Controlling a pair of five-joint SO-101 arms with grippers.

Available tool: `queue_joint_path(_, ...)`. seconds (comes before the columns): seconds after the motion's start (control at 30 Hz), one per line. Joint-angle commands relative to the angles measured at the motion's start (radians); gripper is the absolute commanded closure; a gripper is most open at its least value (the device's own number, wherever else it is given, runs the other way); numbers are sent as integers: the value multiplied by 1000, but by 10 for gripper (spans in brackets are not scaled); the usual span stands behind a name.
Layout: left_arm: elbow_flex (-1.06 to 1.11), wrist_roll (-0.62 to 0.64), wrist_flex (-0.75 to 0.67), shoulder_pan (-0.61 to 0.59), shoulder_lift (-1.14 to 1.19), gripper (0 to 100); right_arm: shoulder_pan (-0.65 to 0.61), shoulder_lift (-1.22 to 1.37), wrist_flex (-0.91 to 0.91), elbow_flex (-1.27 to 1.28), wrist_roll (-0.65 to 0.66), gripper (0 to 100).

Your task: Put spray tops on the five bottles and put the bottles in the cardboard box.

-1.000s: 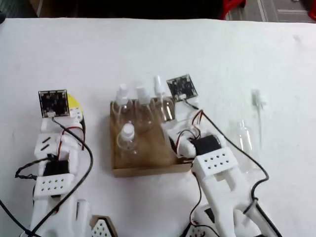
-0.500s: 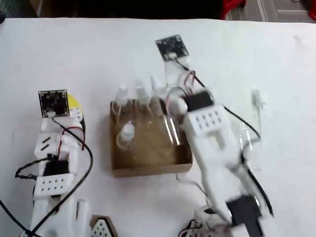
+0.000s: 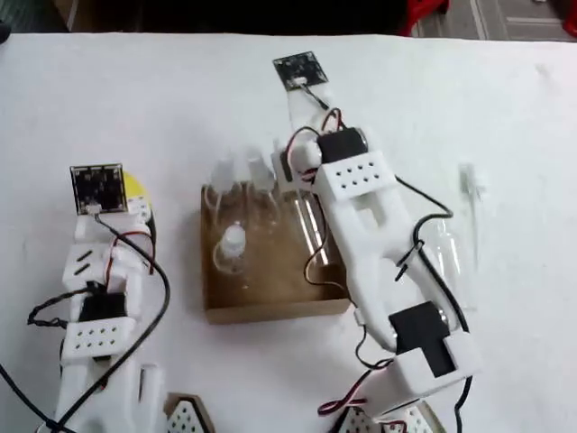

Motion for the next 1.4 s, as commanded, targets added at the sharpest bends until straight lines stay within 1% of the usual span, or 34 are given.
queue_joint_path(0.0,-9,-9,-21,4,1,976,10,1,-18,-41,-5,812)
queue_joint_path(0.23,-9,-9,-21,4,1,976,16,105,-53,-49,-5,814)
queue_joint_path(0.67,-9,-9,-23,4,1,976,-4,125,-96,-43,-5,815)
queue_joint_path(0.93,-9,-9,-23,4,1,976,-4,188,-127,-41,-5,817)
queue_joint_path(1.0,-9,-9,-23,4,1,976,-1,189,-124,-41,-5,849)
queue_joint_path(1.1,-9,-9,-25,4,1,976,2,176,-122,-35,-5,944)
queue_joint_path(1.17,-9,-9,-25,4,1,976,2,165,-120,-34,-6,988)
queue_joint_path(1.23,-9,-9,-25,4,1,976,4,153,-107,-34,-9,975)
queue_joint_path(1.37,-9,-9,-25,4,1,976,15,110,-102,-34,-8,983)
